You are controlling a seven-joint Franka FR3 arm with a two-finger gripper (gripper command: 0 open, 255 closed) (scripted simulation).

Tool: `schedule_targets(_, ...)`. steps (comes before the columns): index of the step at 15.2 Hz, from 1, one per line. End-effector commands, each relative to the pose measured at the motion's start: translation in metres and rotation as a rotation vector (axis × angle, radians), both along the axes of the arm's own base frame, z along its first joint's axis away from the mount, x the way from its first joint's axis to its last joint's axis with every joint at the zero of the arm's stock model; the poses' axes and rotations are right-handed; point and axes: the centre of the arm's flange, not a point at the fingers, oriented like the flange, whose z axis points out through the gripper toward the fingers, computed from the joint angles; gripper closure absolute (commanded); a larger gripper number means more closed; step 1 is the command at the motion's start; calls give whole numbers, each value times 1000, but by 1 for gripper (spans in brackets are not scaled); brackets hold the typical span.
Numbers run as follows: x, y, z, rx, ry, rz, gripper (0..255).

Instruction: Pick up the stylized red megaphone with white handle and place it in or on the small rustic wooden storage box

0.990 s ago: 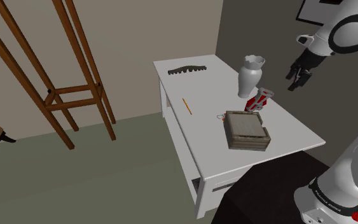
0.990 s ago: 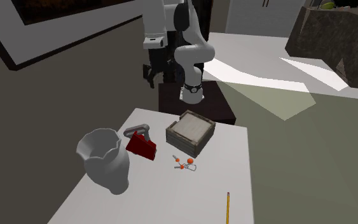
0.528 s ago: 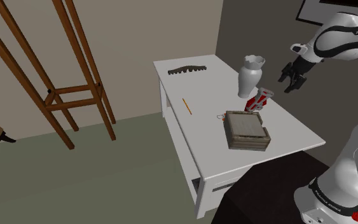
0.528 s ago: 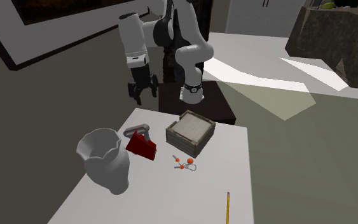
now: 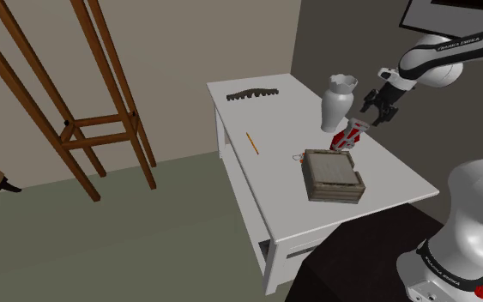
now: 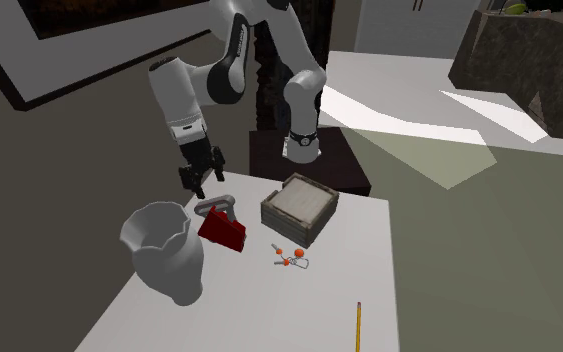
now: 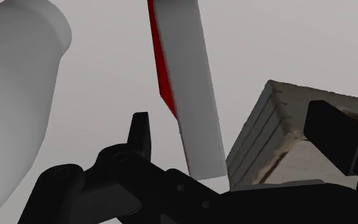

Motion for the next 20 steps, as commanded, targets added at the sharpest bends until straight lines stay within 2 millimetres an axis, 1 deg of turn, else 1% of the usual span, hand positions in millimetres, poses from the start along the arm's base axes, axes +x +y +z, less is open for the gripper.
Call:
schedule_targets(1, 19, -14, -15, 5, -8, 72, 0)
schedule_targets(2, 20, -15, -16, 5, -8, 75, 0)
schedule_targets(8, 28, -8, -46, 5, -8, 75, 0)
schedule_targets(9, 29, -6, -54, 5, -8, 75, 0)
schedule_targets(17, 29, -6, -54, 5, -8, 75, 0)
schedule_targets(18, 29, -6, -54, 5, -8, 75, 255)
schedule_targets(20, 29, -6, -54, 5, -8, 75, 255)
